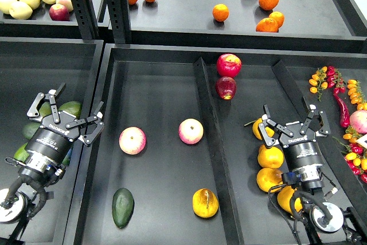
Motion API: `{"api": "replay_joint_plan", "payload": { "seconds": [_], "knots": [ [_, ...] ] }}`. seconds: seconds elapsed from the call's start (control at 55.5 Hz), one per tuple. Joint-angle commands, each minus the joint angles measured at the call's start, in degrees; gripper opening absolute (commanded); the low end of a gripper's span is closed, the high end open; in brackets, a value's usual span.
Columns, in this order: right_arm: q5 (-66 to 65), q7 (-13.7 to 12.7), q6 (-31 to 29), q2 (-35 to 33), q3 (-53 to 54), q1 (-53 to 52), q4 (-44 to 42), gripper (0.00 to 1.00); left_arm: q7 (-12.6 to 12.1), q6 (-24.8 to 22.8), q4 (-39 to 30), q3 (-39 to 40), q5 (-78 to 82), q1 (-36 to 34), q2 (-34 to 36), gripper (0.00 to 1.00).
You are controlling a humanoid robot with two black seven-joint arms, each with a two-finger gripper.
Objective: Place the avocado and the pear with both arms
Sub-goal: 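Move the left gripper toward the dark green avocado in the middle bin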
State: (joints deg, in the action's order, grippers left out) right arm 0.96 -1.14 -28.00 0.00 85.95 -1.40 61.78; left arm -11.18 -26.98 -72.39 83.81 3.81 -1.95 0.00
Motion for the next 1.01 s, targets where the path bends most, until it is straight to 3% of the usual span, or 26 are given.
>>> {"api": "replay_joint_plan", "payload": {
  "seconds": [0.0,0.486,0.577,0.703,0.721,0.757,0.865,0.991],
  "knots": [
    [0.1,-0.1,0.0,0.0,-0.2,0.0,-0.3,1.00,0.0,-0.5,-0.3,0.0,0.0,0.1,0.0,1.00],
    [0.3,-0.6,0.0,0.0,-1.0,-0.3,0.6,1.00,-1.5,-0.5,0.0,0.8,-0.1,0.0,0.0,1.00],
    [0.7,-0.9,0.0,0.0,-1.0,-0.3,0.7,1.00,-4.5,-0.5,0.0,0.8,-0.2,-0.3,0.0,1.00],
    [1.0,-0.9,0.0,0.0,-1.0,-0.4,0.6,1.00,-12.0,-0.4,0.1,0.0,-1.5,-1.0,0.0,1.00],
    [1.0,-0.9,0.0,0.0,-1.0,-0.5,0.5,1.00,-15.1,-0.2,0.1,-0.4,-1.8,-1.0,0.0,1.00],
    [1.0,-0.9,0.0,0.0,-0.9,-0.5,0.5,1.00,-16.8,-0.1,0.1,-0.7,-1.9,-1.5,0.0,1.00],
    [1.1,-0.9,0.0,0.0,-0.5,-0.7,0.4,1.00,-16.8,0.5,0.2,-3.4,-3.6,-4.8,0.0,1.00],
    [1.1,-0.9,0.0,0.0,-0.2,-1.8,-0.1,1.00,-16.8,2.6,0.9,-14.1,-11.2,-11.5,11.8,1.00]
  ]
}}
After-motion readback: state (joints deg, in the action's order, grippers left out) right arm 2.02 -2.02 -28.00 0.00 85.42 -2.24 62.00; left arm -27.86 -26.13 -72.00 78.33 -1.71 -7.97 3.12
